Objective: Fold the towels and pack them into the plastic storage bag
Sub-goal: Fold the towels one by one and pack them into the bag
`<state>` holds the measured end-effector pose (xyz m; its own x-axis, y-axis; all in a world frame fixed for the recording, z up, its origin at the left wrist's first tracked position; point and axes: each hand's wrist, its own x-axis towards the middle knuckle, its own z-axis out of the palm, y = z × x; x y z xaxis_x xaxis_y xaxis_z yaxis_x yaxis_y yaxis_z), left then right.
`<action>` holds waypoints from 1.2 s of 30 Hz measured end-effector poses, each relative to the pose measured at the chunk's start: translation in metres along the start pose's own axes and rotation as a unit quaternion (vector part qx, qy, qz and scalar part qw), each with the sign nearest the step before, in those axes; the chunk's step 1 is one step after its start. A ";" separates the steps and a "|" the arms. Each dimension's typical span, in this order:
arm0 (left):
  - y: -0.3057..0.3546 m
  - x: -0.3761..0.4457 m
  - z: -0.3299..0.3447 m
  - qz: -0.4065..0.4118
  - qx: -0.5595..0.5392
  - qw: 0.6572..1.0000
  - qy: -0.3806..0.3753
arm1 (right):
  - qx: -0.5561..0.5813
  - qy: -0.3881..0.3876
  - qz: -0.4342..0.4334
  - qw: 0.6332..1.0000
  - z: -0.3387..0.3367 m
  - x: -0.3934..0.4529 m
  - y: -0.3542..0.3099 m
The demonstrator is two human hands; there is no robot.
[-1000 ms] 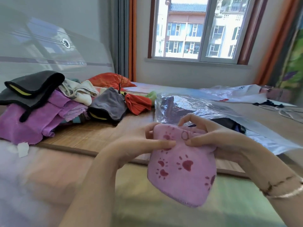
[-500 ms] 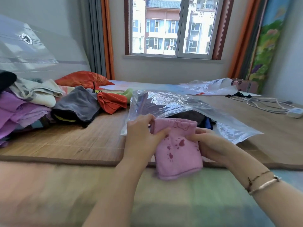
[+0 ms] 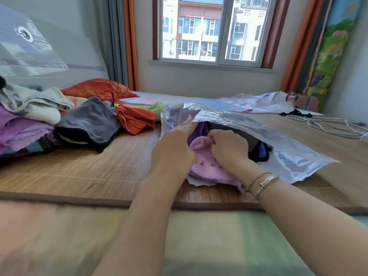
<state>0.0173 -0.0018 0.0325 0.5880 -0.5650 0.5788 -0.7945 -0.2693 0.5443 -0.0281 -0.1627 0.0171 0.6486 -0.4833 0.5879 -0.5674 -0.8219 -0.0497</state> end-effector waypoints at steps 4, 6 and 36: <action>-0.004 0.002 -0.004 0.023 -0.009 1.000 0.013 | 0.075 0.038 0.022 0.996 0.025 0.021 -0.021; -0.005 0.003 -0.006 0.014 -0.021 1.000 0.011 | 0.181 -0.080 0.024 0.980 0.039 0.020 -0.027; -0.049 -0.037 -0.057 -0.065 -0.132 0.988 0.033 | 0.161 -0.038 -0.146 0.975 -0.053 -0.095 -0.071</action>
<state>0.0425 0.0765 0.0188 0.6986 -0.4850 0.5260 -0.6484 -0.1182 0.7521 -0.0762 -0.0420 0.0077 0.8016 -0.2247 0.5541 -0.1711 -0.9741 -0.1475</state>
